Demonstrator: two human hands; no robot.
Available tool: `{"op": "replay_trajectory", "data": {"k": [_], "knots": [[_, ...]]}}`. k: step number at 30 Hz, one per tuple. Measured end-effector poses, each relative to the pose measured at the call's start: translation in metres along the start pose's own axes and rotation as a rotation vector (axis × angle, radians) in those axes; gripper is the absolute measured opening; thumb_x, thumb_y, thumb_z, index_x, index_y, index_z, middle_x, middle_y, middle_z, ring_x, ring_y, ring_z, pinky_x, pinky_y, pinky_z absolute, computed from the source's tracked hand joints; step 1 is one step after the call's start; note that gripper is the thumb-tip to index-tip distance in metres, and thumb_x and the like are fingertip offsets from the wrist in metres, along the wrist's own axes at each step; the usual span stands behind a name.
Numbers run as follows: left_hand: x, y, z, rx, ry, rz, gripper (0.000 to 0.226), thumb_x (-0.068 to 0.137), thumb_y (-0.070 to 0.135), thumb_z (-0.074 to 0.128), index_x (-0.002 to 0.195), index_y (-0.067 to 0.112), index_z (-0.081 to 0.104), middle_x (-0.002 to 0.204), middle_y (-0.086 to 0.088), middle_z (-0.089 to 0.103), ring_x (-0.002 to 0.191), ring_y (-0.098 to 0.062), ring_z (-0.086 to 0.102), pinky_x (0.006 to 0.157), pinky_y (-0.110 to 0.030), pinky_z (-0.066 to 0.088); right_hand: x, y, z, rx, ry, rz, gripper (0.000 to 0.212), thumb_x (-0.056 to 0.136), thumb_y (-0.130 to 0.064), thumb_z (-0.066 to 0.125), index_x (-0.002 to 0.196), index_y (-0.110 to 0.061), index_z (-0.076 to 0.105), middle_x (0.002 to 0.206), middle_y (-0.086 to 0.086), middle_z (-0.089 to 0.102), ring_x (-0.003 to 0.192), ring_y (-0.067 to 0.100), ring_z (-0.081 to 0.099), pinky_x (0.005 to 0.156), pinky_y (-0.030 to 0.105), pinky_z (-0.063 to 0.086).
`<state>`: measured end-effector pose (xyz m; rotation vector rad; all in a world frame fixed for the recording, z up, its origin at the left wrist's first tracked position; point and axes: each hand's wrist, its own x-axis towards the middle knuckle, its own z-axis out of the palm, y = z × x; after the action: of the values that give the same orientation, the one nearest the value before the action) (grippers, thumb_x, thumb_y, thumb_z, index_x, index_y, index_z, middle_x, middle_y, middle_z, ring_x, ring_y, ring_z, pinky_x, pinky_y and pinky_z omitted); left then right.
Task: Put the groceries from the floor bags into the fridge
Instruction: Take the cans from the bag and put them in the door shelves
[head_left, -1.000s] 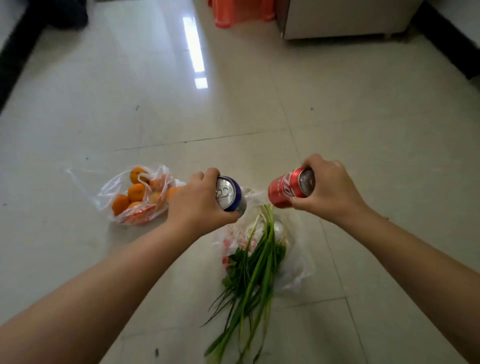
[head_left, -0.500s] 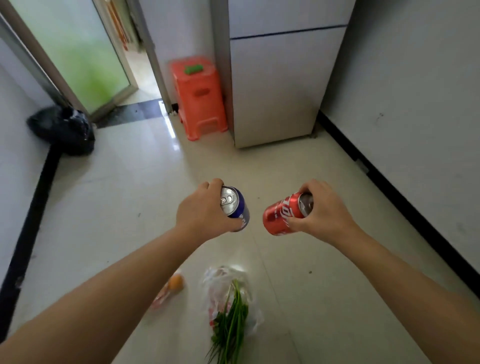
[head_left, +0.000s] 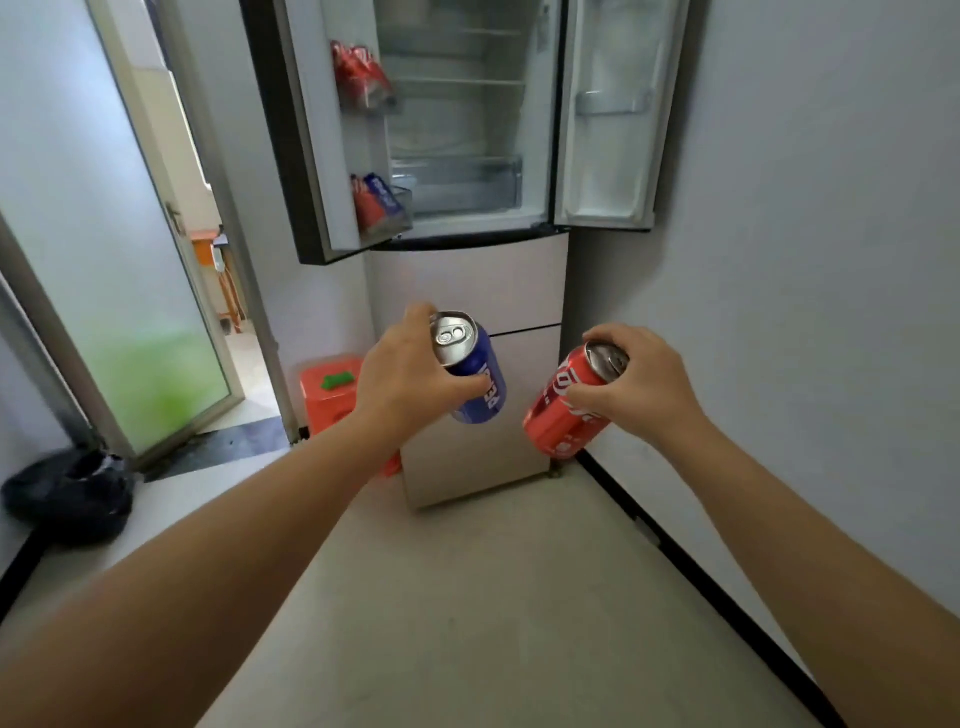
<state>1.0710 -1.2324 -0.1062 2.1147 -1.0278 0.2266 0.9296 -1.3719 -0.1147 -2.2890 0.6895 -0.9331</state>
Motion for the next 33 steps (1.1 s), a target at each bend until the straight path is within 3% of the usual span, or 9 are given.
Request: {"op": "replay_trajectory", "data": {"k": [5, 8, 10, 13, 20, 23, 28, 33], "knots": [[0.078, 0.019, 0.011, 0.01, 0.075, 0.085, 0.067, 0.067, 0.026, 0.081, 0.122, 0.013, 0.044, 0.119, -0.007, 0.059, 0.101, -0.017, 0.053, 0.078, -0.027, 0.043, 0.081, 0.016, -0.02, -0.011, 0.043, -0.082, 0.058, 0.067, -0.009, 0.076, 0.121, -0.012, 0.057, 0.118, 0.008, 0.052, 0.094, 0.01, 0.043, 0.062, 0.001, 0.029], [0.141, 0.026, 0.028, 0.038, 0.1, 0.135, 0.064, 0.068, 0.026, 0.08, 0.12, 0.012, 0.046, 0.118, -0.007, 0.059, 0.106, -0.022, 0.056, 0.082, -0.029, 0.044, 0.147, 0.029, -0.026, -0.018, 0.088, -0.138, 0.063, 0.067, -0.01, 0.077, 0.125, -0.011, 0.053, 0.124, 0.01, 0.049, 0.097, 0.011, 0.042, 0.072, 0.013, 0.037], [0.191, 0.033, 0.04, 0.059, 0.102, 0.161, 0.063, 0.068, 0.028, 0.08, 0.119, 0.013, 0.047, 0.117, -0.005, 0.061, 0.1, -0.018, 0.054, 0.078, -0.026, 0.041, 0.195, 0.036, -0.034, -0.029, 0.116, -0.163, 0.064, 0.066, -0.009, 0.078, 0.124, -0.01, 0.052, 0.122, 0.009, 0.048, 0.098, 0.011, 0.043, 0.079, 0.02, 0.037], [0.269, 0.052, 0.059, 0.065, 0.111, 0.191, 0.059, 0.069, 0.03, 0.078, 0.118, 0.014, 0.048, 0.116, -0.003, 0.062, 0.091, -0.011, 0.046, 0.074, -0.024, 0.036, 0.266, 0.048, -0.053, -0.08, 0.159, -0.186, 0.061, 0.066, -0.01, 0.078, 0.12, -0.01, 0.051, 0.114, 0.005, 0.046, 0.096, 0.013, 0.044, 0.077, 0.021, 0.038], [0.426, 0.105, 0.126, 0.041, 0.161, 0.302, 0.065, 0.071, 0.029, 0.077, 0.125, 0.016, 0.044, 0.124, -0.004, 0.057, 0.098, -0.014, 0.047, 0.077, -0.023, 0.035, 0.41, 0.094, -0.108, -0.221, 0.361, -0.338, 0.049, 0.069, -0.017, 0.078, 0.11, -0.006, 0.052, 0.103, -0.002, 0.039, 0.092, 0.009, 0.041, 0.06, -0.005, 0.034], [0.484, 0.127, 0.167, 0.031, 0.193, 0.334, 0.068, 0.07, 0.028, 0.079, 0.127, 0.018, 0.043, 0.125, -0.005, 0.055, 0.11, -0.021, 0.053, 0.081, -0.026, 0.04, 0.469, 0.124, -0.122, -0.249, 0.411, -0.401, 0.049, 0.072, -0.018, 0.076, 0.112, -0.003, 0.051, 0.105, 0.0, 0.038, 0.094, 0.009, 0.039, 0.061, -0.005, 0.031], [0.586, 0.161, 0.222, -0.002, 0.313, 0.348, 0.065, 0.069, 0.03, 0.078, 0.123, 0.017, 0.044, 0.122, -0.005, 0.057, 0.101, -0.018, 0.051, 0.078, -0.026, 0.037, 0.577, 0.177, -0.138, -0.228, 0.468, -0.473, 0.047, 0.072, -0.017, 0.076, 0.109, 0.0, 0.053, 0.104, 0.002, 0.039, 0.093, 0.011, 0.038, 0.065, -0.011, 0.031], [0.685, 0.184, 0.258, -0.032, 0.409, 0.338, 0.067, 0.069, 0.029, 0.078, 0.125, 0.017, 0.044, 0.124, -0.004, 0.055, 0.109, -0.023, 0.054, 0.081, -0.028, 0.041, 0.682, 0.214, -0.148, -0.201, 0.519, -0.536, 0.046, 0.071, -0.017, 0.077, 0.107, 0.001, 0.054, 0.102, 0.001, 0.038, 0.088, 0.01, 0.039, 0.068, -0.012, 0.03]]}}
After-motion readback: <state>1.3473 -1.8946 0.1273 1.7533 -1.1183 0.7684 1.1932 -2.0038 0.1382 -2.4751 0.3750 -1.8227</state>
